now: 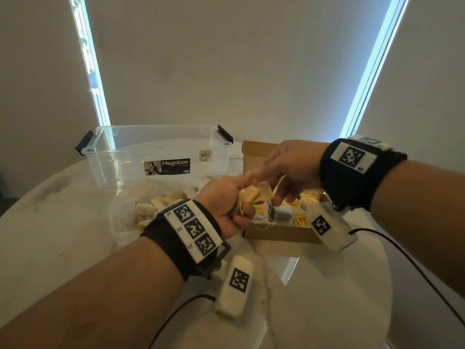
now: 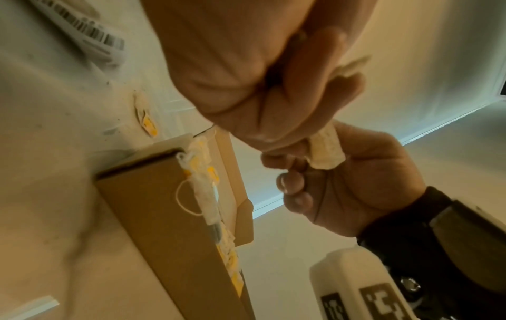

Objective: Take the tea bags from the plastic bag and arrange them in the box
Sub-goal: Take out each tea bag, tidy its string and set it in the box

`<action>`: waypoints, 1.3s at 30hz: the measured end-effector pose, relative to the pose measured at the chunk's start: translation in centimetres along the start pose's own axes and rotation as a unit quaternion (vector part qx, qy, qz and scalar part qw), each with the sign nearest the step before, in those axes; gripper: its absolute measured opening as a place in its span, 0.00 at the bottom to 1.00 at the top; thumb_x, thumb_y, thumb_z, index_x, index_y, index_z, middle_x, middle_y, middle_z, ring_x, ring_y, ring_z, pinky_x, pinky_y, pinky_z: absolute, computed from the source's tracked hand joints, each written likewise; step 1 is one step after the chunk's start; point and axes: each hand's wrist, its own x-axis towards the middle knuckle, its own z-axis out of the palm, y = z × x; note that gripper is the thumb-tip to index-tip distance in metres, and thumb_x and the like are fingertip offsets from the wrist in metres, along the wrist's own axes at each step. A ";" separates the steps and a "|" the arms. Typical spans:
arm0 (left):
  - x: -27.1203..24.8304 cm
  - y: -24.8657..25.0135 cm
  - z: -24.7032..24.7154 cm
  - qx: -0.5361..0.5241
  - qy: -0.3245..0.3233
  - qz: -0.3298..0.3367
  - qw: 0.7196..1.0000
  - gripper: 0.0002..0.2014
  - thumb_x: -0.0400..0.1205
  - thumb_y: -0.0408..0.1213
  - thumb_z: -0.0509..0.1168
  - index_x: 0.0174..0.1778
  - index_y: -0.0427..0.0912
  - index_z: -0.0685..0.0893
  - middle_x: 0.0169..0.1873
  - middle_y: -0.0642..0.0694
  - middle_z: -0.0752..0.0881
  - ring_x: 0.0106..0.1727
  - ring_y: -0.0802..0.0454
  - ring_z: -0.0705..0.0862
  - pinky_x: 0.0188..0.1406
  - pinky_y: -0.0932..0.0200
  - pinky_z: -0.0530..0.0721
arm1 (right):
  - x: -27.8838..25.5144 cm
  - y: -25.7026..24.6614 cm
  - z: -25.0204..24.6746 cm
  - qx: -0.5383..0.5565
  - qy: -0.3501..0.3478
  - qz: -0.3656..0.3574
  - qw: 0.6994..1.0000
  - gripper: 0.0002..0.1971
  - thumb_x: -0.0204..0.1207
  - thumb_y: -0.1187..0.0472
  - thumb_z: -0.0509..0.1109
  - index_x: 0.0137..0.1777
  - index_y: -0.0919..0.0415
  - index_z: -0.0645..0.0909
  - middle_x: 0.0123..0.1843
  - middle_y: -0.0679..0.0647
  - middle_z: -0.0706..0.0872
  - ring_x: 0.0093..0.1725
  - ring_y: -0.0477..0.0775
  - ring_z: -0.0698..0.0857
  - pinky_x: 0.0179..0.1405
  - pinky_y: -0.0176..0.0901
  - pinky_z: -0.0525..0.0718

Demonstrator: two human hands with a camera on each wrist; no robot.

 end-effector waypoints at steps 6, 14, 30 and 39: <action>0.3 -0.1 0.7 -0.018 0.007 0.024 1.000 0.14 0.87 0.48 0.60 0.55 0.40 0.79 0.34 0.42 0.87 0.17 0.61 0.74 0.07 0.71 0.65 | -0.8 0.8 -0.3 -0.006 0.062 -0.050 0.997 0.08 0.76 0.68 0.78 0.52 0.69 0.87 0.39 0.63 0.91 0.28 0.49 0.89 0.30 0.39 0.89; 0.6 -0.5 1.2 0.000 0.064 0.043 0.997 0.02 0.84 0.32 0.63 0.51 0.40 0.78 0.37 0.46 0.84 0.16 0.62 0.70 0.10 0.73 0.61 | -1.2 2.2 -2.1 0.001 0.137 -0.081 0.987 0.04 0.76 0.63 0.78 0.50 0.61 0.90 0.36 0.56 0.92 0.28 0.45 0.88 0.30 0.36 0.88; 0.8 -0.7 -0.2 -0.030 0.092 0.033 0.995 0.06 0.88 0.39 0.59 0.50 0.40 0.77 0.28 0.45 0.80 0.17 0.61 0.71 0.09 0.72 0.61 | 2.9 5.5 -1.3 -0.274 0.040 0.041 0.960 0.04 0.70 0.52 0.83 0.41 0.47 0.91 0.39 0.47 0.94 0.40 0.45 0.91 0.43 0.40 0.85; 0.6 -1.1 0.5 -0.040 0.077 0.003 0.996 0.11 0.89 0.43 0.57 0.53 0.38 0.77 0.28 0.44 0.80 0.17 0.59 0.73 0.08 0.71 0.62 | 3.7 4.9 -0.6 -0.272 0.042 0.085 0.958 0.11 0.68 0.51 0.85 0.44 0.56 0.90 0.36 0.48 0.93 0.33 0.44 0.92 0.33 0.38 0.84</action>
